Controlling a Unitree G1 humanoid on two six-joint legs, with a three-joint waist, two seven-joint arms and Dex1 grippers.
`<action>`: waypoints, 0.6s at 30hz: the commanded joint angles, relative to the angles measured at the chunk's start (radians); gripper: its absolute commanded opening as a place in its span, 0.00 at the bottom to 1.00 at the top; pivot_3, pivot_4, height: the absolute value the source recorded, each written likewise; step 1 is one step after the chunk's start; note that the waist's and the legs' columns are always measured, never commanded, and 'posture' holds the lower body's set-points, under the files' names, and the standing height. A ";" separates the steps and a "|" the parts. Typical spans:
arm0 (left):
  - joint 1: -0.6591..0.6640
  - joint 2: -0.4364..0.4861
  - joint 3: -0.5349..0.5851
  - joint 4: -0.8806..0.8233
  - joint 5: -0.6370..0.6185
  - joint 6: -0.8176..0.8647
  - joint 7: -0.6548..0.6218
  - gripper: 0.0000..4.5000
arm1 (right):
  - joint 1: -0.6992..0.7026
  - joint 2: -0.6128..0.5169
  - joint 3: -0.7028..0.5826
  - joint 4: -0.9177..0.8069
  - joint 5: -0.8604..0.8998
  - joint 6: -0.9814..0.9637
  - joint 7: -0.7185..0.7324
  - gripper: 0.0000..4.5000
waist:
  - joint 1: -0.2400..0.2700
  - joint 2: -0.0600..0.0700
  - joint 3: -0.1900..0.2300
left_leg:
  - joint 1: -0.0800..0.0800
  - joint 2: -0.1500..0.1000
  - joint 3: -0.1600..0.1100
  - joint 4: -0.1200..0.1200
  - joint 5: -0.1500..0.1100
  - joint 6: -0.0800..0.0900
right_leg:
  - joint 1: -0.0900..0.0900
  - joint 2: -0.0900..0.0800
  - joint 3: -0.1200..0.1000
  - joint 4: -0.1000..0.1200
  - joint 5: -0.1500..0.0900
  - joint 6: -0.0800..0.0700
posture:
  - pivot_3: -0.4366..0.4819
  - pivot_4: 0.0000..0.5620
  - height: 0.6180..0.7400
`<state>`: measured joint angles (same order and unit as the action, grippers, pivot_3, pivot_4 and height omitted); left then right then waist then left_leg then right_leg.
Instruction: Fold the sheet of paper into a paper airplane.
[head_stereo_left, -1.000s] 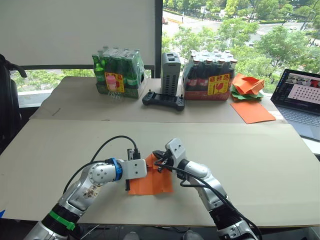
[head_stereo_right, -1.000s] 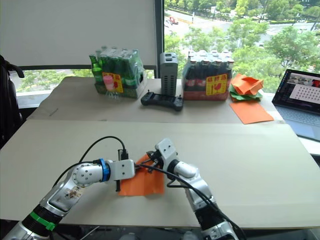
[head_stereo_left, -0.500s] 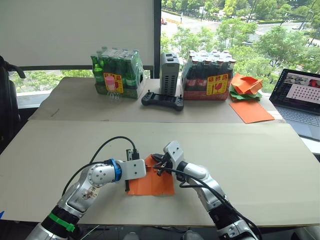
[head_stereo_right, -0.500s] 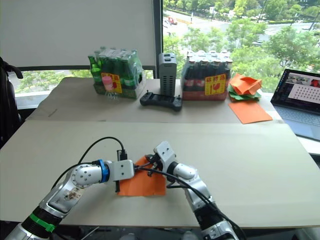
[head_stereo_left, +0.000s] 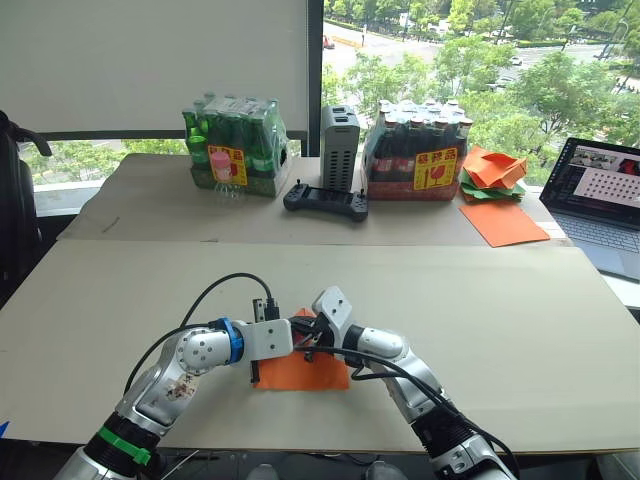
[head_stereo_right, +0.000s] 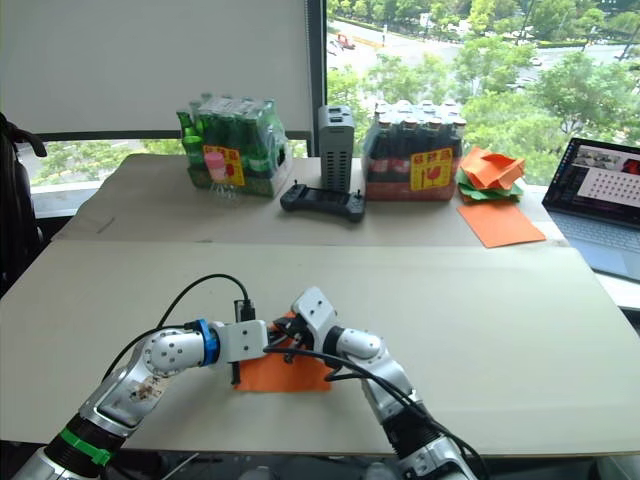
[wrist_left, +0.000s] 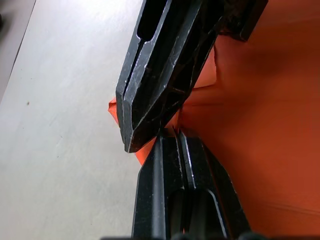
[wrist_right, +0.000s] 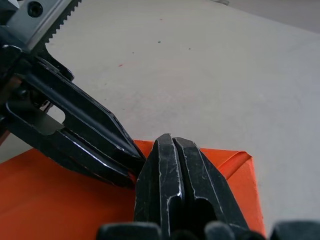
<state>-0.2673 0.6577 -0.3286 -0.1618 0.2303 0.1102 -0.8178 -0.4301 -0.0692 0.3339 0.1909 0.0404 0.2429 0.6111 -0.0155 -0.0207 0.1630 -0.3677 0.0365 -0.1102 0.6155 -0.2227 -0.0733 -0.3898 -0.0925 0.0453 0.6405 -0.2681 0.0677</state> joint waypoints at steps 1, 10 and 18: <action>0.032 -0.007 -0.051 0.033 0.013 0.016 -0.036 0.01 | -0.014 -0.002 -0.015 0.031 -0.023 -0.013 -0.039 0.00 | 0.000 0.000 0.000 | 0.000 0.000 0.000 0.000 0.000 0.000 | 0.000 0.000 0.000 0.000 0.000 0.000 | 0.48 0.27 1.00; 0.044 -0.003 -0.044 0.024 0.014 0.021 -0.035 0.01 | -0.018 -0.043 0.024 0.027 -0.063 0.008 -0.033 0.00 | 0.000 0.000 0.000 | 0.000 0.000 0.000 0.000 0.000 0.000 | 0.000 0.000 0.000 0.000 0.000 0.000 | 0.48 0.27 1.00; 0.041 -0.007 -0.044 0.025 0.016 0.023 -0.033 0.01 | -0.059 -0.075 0.057 -0.058 -0.088 0.091 -0.001 0.00 | -0.001 0.000 0.000 | 0.000 0.000 0.000 0.000 0.000 0.000 | 0.000 0.000 0.000 0.000 0.000 0.000 | 0.48 0.27 1.00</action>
<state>-0.2591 0.6556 -0.3228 -0.1662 0.2320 0.1106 -0.8177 -0.4719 -0.1398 0.3822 0.1576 -0.0318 0.3056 0.6065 -0.0167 -0.0203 0.1626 -0.3674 0.0365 -0.1102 0.6155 -0.2227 -0.0732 -0.3897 -0.0924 0.0454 0.6410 -0.2680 0.0677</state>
